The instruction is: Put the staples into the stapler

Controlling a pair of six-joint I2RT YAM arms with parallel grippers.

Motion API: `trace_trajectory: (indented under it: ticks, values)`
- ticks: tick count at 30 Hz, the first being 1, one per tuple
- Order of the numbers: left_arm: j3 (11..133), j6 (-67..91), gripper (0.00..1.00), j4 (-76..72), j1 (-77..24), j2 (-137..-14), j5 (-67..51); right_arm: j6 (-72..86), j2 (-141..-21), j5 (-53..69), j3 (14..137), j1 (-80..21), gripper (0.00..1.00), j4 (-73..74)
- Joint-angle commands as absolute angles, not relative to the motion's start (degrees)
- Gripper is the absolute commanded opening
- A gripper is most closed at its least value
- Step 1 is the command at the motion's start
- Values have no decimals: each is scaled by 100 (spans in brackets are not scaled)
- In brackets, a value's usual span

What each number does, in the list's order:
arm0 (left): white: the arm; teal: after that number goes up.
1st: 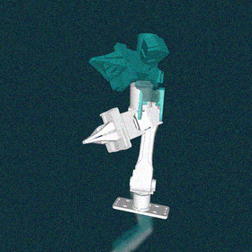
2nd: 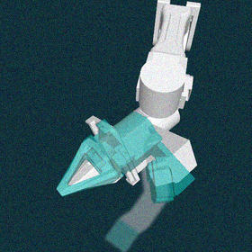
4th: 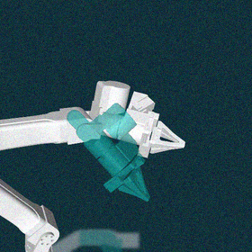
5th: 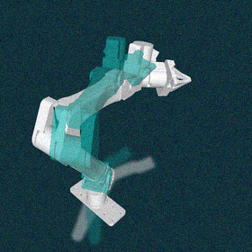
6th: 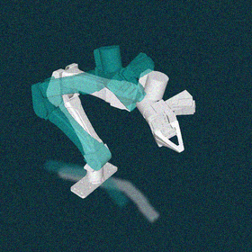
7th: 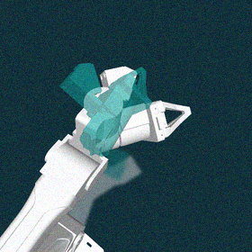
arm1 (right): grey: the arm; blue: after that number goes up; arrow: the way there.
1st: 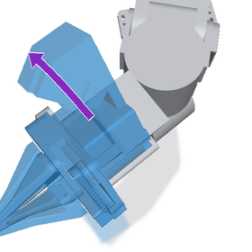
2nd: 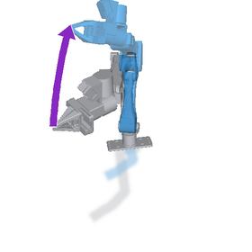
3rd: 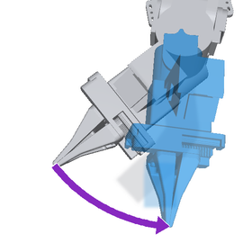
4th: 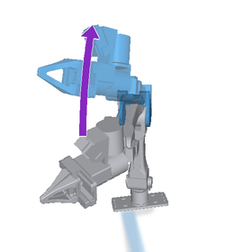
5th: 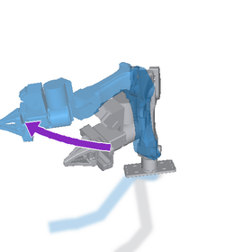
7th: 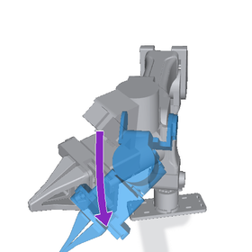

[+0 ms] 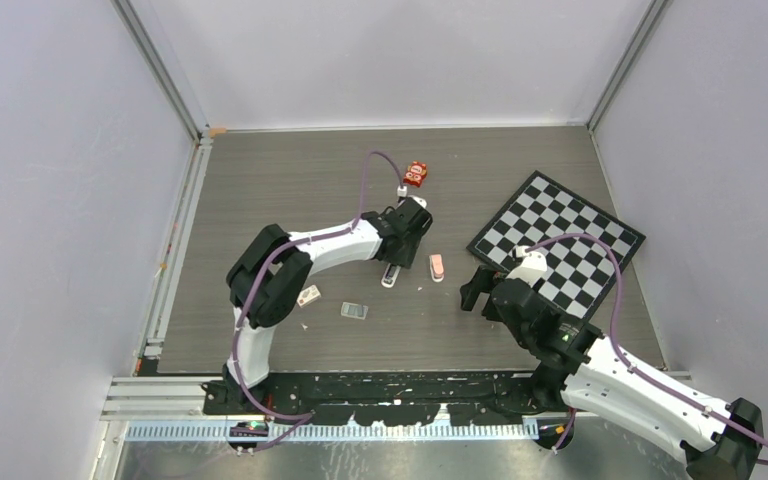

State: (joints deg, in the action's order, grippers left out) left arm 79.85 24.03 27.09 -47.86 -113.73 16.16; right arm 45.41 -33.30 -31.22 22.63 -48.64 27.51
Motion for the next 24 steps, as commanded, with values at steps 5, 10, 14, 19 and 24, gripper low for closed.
trace_trajectory:
  ticks: [5, 10, 14, 19, 24]
  values:
    - [8128, 2473, 36, 2072, -4608, -11328, 1303, 4515, -3307, -3222, 2492, -4880, 100, 2777]
    - [7856, 2711, 11, 1945, -4548, -11045, 1027, 4561, -3300, -3148, 2470, -4885, 100, 2739]
    - [6959, 3482, 0, 906, -4281, -10332, 112, 4587, -3351, -3098, 2471, -4884, 100, 2712]
    - [5650, 5054, 0, -1332, -3770, -9662, -1618, 4619, -3462, -2974, 2444, -4882, 100, 2553]
    - [5127, 5489, 0, -2413, -3631, -9412, -2054, 4549, -3627, -2723, 2443, -4887, 100, 2249]
